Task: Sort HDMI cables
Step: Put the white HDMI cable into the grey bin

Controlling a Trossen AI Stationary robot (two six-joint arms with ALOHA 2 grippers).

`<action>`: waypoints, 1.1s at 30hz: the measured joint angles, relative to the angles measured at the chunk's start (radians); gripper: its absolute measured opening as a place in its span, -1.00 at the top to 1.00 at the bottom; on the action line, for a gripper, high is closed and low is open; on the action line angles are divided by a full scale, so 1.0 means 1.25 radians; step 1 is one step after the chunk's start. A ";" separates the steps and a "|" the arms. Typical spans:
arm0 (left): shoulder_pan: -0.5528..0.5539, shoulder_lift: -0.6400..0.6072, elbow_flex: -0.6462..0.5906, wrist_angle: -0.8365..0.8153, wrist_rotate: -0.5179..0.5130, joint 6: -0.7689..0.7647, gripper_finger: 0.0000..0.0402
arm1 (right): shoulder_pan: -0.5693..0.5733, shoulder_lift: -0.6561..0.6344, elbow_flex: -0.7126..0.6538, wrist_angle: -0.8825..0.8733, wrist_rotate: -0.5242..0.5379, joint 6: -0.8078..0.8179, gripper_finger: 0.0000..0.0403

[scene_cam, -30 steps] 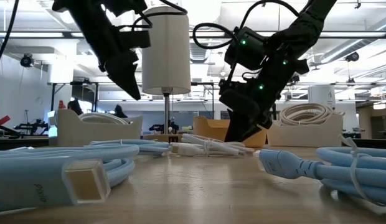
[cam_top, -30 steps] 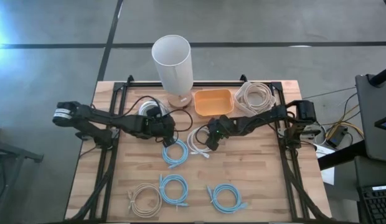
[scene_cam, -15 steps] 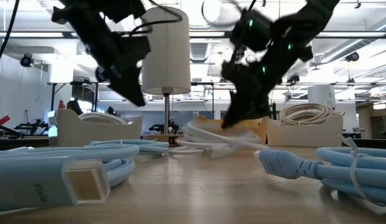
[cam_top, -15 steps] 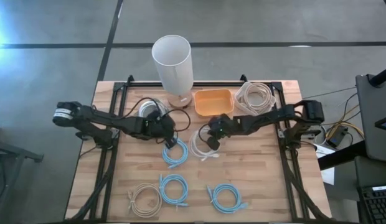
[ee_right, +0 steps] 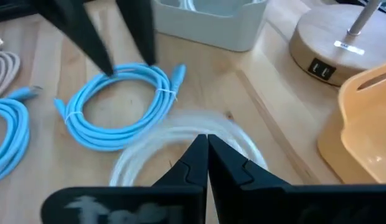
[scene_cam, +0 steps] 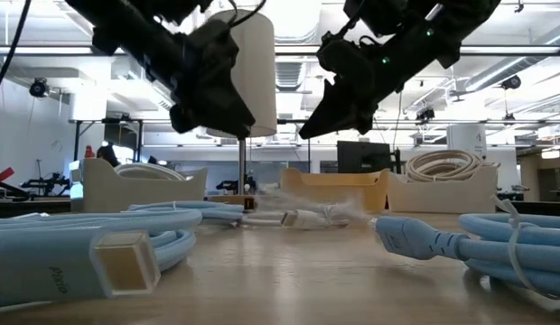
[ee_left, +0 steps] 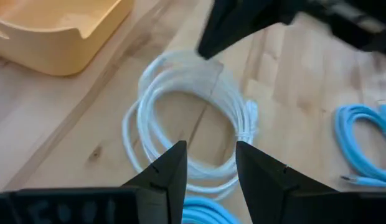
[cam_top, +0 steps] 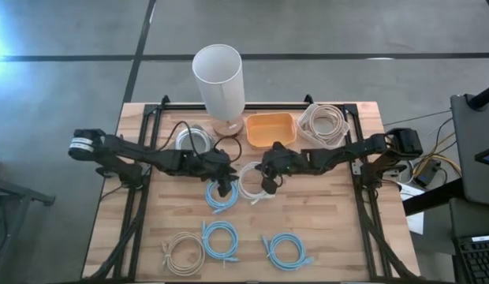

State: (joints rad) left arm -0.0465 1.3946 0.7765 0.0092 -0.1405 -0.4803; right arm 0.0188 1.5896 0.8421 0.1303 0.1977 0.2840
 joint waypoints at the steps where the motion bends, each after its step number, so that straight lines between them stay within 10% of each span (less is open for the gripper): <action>1: 0.001 0.009 0.000 0.001 -0.006 0.000 0.33 | 0.002 0.001 0.000 0.001 0.003 0.000 0.97; 33: 0.057 0.172 0.008 0.140 -0.005 -0.022 0.33 | -0.062 0.001 0.001 -0.113 0.008 -0.120 0.96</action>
State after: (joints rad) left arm 0.0246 1.6095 0.7868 0.1836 -0.1469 -0.5078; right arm -0.0589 1.5913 0.8433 -0.0109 0.2077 0.1336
